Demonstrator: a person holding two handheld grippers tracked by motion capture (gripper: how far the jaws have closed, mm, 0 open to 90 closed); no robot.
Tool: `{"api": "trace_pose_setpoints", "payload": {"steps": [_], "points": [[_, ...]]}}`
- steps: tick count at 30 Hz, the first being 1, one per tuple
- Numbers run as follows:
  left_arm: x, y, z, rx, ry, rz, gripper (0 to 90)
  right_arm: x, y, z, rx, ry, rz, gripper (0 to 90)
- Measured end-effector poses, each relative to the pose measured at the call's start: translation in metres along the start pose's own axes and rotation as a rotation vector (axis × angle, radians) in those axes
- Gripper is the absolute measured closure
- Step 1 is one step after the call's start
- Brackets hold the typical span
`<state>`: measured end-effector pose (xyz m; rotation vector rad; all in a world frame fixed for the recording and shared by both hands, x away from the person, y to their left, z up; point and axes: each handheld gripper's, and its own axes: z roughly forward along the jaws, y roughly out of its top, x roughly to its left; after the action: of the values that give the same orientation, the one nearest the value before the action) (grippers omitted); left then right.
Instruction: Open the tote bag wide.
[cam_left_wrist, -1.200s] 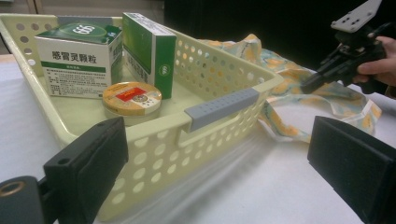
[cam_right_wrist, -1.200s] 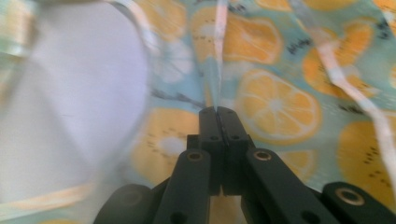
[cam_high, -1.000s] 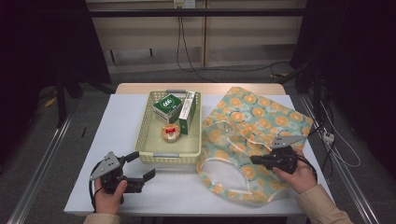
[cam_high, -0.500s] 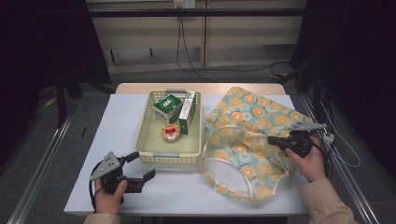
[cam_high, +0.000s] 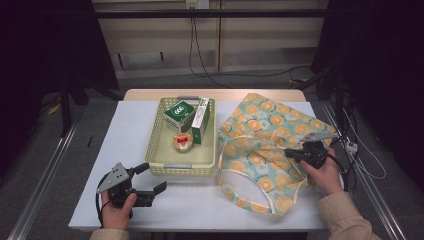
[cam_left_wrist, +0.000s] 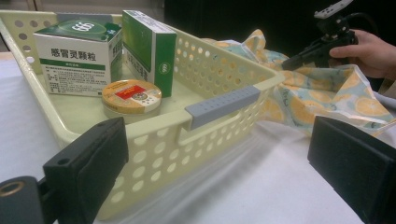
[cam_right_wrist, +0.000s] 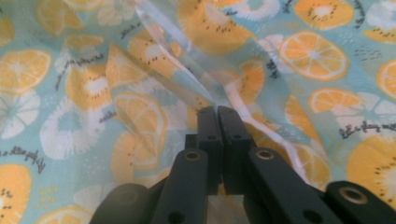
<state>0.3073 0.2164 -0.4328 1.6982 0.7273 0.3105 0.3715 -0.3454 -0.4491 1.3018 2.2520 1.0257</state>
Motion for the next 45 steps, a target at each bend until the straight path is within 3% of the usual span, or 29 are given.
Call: {"api": "trace_pose_setpoints", "payload": {"steps": [4,10,13,21,29,32,34,36,39,41,43,45], "points": [[0.000,0.000,0.000,0.003,-0.002,0.004,4.8,0.003,-0.002,0.004,0.021,-0.010,-0.016,78.7],[0.001,0.000,0.000,0.003,-0.004,0.000,4.9,0.008,0.005,-0.006,-0.042,-0.017,-0.020,62.7],[0.000,0.000,0.000,0.001,-0.004,0.000,4.9,0.015,0.009,-0.010,-0.047,-0.003,-0.049,53.6],[0.000,0.000,0.000,0.001,-0.004,0.000,4.9,0.035,0.021,-0.015,-0.084,0.017,-0.112,43.5],[0.000,0.000,0.000,0.000,-0.003,-0.001,4.9,0.053,0.030,-0.017,-0.097,0.070,-0.151,46.6],[0.001,0.001,-0.001,0.000,-0.002,0.002,4.8,0.060,0.033,-0.018,-0.104,0.109,-0.158,62.9],[0.001,0.001,-0.001,-0.002,-0.002,-0.001,4.9,0.066,0.035,-0.018,-0.105,0.165,-0.169,80.3],[0.001,0.001,0.000,-0.002,-0.003,-0.001,4.8,0.075,0.036,-0.014,-0.085,0.220,-0.184,87.4],[0.000,0.000,0.000,0.002,-0.005,0.000,4.8,0.085,0.032,0.002,-0.014,0.237,-0.243,83.5],[0.000,0.001,-0.001,0.001,-0.006,0.000,4.8,0.080,0.026,0.016,0.013,0.235,-0.206,81.3],[0.000,0.001,-0.001,0.000,-0.005,0.002,4.8,0.072,0.022,0.025,0.038,0.196,-0.177,75.6],[0.001,0.000,-0.001,0.002,-0.004,-0.001,4.8,0.065,0.020,0.029,0.047,0.146,-0.184,70.6]]}}
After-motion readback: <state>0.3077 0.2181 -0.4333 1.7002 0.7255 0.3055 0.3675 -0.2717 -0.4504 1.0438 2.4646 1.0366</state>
